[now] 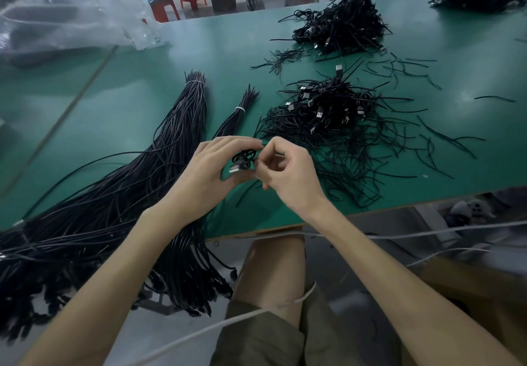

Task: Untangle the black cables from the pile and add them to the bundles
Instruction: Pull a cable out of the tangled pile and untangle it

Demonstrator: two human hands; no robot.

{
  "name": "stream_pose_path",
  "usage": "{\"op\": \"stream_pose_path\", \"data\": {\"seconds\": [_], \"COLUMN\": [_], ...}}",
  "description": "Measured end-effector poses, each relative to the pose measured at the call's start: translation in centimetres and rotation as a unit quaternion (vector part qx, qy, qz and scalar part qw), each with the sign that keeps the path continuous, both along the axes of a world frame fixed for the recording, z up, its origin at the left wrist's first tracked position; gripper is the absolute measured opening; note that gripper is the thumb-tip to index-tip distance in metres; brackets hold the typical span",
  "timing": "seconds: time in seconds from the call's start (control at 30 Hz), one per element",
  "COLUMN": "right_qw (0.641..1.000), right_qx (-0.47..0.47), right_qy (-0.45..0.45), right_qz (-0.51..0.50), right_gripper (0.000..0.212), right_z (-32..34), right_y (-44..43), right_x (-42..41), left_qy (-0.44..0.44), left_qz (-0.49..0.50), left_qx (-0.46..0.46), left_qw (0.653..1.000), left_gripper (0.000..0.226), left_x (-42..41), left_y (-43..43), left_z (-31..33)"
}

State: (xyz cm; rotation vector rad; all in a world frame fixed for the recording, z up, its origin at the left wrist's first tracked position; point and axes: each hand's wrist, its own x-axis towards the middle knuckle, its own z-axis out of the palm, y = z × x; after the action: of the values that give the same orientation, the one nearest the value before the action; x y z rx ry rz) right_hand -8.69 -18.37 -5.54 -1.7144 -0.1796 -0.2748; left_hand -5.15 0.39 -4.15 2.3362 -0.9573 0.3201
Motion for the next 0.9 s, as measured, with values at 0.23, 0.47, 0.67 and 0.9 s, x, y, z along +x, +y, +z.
{"op": "stream_pose_path", "data": {"seconds": [0.23, 0.47, 0.67, 0.9], "right_qw": [1.0, 0.999, 0.979, 0.898], "right_qx": [0.008, -0.017, -0.11, -0.302], "right_qy": [0.007, -0.038, -0.16, -0.287], "right_qz": [0.022, -0.009, -0.062, -0.14], "right_gripper": [0.018, 0.018, 0.019, 0.018], "right_z": [0.0, 0.7, 1.0, 0.4], "right_y": [-0.9, -0.5, 0.1, 0.2], "right_x": [-0.3, -0.8, -0.9, -0.7], "left_qy": [0.003, -0.014, 0.058, 0.369], "left_qz": [-0.023, 0.042, 0.077, 0.062], "left_qx": [-0.03, -0.027, -0.103, -0.229], "left_qw": [0.999, 0.999, 0.99, 0.899], "left_gripper": [0.024, 0.032, 0.03, 0.038], "left_x": [-0.2, -1.2, -1.7, -1.4], "left_y": [-0.6, -1.7, -2.0, -1.5], "left_z": [-0.3, -0.1, 0.8, 2.0]}}
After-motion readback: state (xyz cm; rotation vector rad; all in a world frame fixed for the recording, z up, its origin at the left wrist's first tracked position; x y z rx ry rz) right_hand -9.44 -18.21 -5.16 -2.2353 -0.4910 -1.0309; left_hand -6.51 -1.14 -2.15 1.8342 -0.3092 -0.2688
